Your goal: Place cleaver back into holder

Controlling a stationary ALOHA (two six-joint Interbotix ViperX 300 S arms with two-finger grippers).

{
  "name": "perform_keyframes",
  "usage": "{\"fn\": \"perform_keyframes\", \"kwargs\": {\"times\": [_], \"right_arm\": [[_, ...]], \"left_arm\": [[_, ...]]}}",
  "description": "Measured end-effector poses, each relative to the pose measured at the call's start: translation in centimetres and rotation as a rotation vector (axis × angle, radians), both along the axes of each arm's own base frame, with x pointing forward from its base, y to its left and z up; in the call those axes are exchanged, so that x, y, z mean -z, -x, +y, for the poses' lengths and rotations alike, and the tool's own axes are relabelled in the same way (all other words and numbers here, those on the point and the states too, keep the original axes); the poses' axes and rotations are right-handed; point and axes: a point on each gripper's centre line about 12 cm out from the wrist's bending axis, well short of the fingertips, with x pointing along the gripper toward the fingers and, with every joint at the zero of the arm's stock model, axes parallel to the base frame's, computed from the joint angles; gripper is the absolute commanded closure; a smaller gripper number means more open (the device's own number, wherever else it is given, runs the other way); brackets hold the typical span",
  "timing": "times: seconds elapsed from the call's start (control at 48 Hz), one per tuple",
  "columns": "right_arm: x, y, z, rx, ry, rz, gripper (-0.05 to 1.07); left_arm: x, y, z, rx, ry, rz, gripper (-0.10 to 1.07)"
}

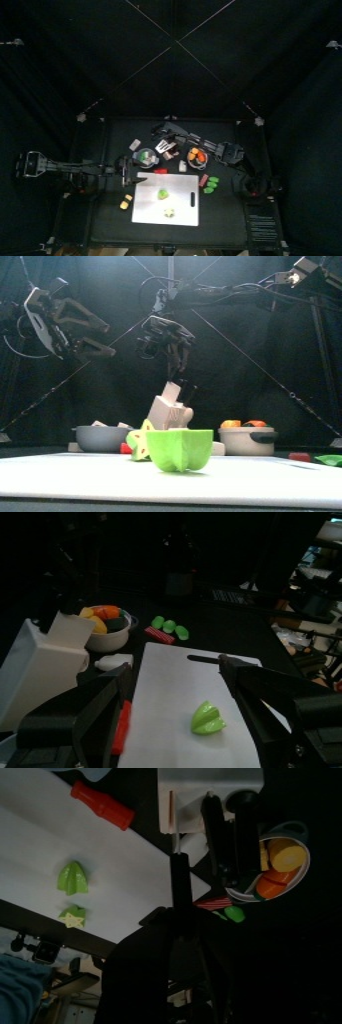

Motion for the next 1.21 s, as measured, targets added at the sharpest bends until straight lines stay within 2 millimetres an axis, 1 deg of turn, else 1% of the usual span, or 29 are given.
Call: {"fn": "perform_keyframes", "kwargs": {"times": [0.146, 0.229, 0.396, 0.479, 0.646, 0.729, 0.812, 0.979, 1.208], "right_arm": [[-0.6, -0.3, -0.3, -0.014, 0.031, -0.032, 0.32], [-0.3, -0.4, -0.4, -0.024, 0.038, -0.027, 0.26], [-0.4, -0.4, -0.5, -0.023, 0.043, -0.028, 0.17], [-0.4, -0.4, -0.4, -0.024, 0.043, -0.028, 0.15], [-0.4, -0.4, -0.1, -0.033, 0.036, -0.021, 0.15], [-0.8, -0.3, 0.2, -0.042, 0.035, -0.023, 0.15], [-1.8, -0.1, 0.7, -0.049, 0.044, -0.040, 0.15], [-4.6, 0.8, 1.9, -0.067, 0.062, -0.083, 0.15], [-6.9, 2.5, 3.1, -0.076, 0.108, -0.087, 0.15]], "left_arm": [[0.0, 0.0, 0.0, 0.002, 0.001, -0.002, -0.04], [0.0, 0.0, 0.0, 0.000, 0.002, 0.000, -0.04], [0.1, 0.0, 0.0, -0.001, 0.002, 0.006, -0.04], [0.1, 0.0, 0.0, 0.001, 0.002, 0.006, -0.04], [0.1, 0.0, 0.0, -0.001, 0.002, 0.006, -0.04], [0.1, 0.0, 0.0, -0.001, 0.002, 0.006, -0.04], [0.1, 0.0, 0.0, 0.001, 0.000, 0.006, -0.04], [0.1, 0.0, -0.1, 0.005, 0.001, 0.006, -0.04], [0.1, 0.0, -0.2, 0.008, 0.001, 0.006, -0.04]]}}
